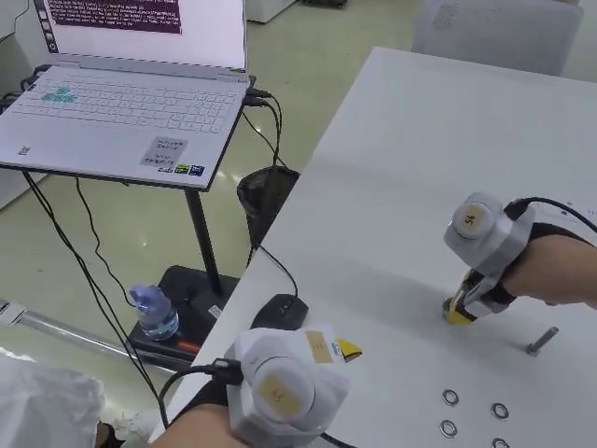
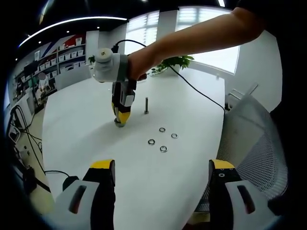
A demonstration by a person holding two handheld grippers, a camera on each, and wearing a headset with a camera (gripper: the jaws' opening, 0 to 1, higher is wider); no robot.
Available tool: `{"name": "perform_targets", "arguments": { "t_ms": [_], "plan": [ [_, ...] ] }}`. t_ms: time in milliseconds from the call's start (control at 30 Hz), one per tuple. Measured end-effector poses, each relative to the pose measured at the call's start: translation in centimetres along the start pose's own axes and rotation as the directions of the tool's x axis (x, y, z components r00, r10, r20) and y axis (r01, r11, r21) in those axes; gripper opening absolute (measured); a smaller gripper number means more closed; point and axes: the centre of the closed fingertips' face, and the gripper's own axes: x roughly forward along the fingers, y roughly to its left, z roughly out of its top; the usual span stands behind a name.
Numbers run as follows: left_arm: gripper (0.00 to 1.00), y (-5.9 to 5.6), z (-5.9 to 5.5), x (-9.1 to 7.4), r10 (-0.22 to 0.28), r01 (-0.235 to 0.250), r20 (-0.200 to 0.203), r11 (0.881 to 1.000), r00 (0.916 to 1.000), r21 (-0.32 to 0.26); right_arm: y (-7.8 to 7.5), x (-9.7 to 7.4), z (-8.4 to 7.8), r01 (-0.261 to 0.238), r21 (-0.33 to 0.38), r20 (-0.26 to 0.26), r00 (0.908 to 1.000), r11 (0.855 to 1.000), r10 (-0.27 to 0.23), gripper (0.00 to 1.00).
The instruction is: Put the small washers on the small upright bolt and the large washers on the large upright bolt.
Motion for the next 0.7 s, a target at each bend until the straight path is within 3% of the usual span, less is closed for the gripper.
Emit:
{"name": "perform_targets", "arguments": {
  "t_ms": [400,700],
  "plan": [
    [0.80,0.0,0.4,0.0,0.004,-0.004,0.004,1.000,1.0000,0.012,0.5,-1.8,0.1,0.001,-0.057,0.035,0.9994,0.998,0.001,0.34],
    [0.79,-0.1,0.9,-0.1,0.008,-0.008,0.000,1.000,1.0000,0.019,0.8,-2.8,-0.8,0.003,-0.059,0.050,0.9987,0.998,0.000,0.34]
  ]
}}
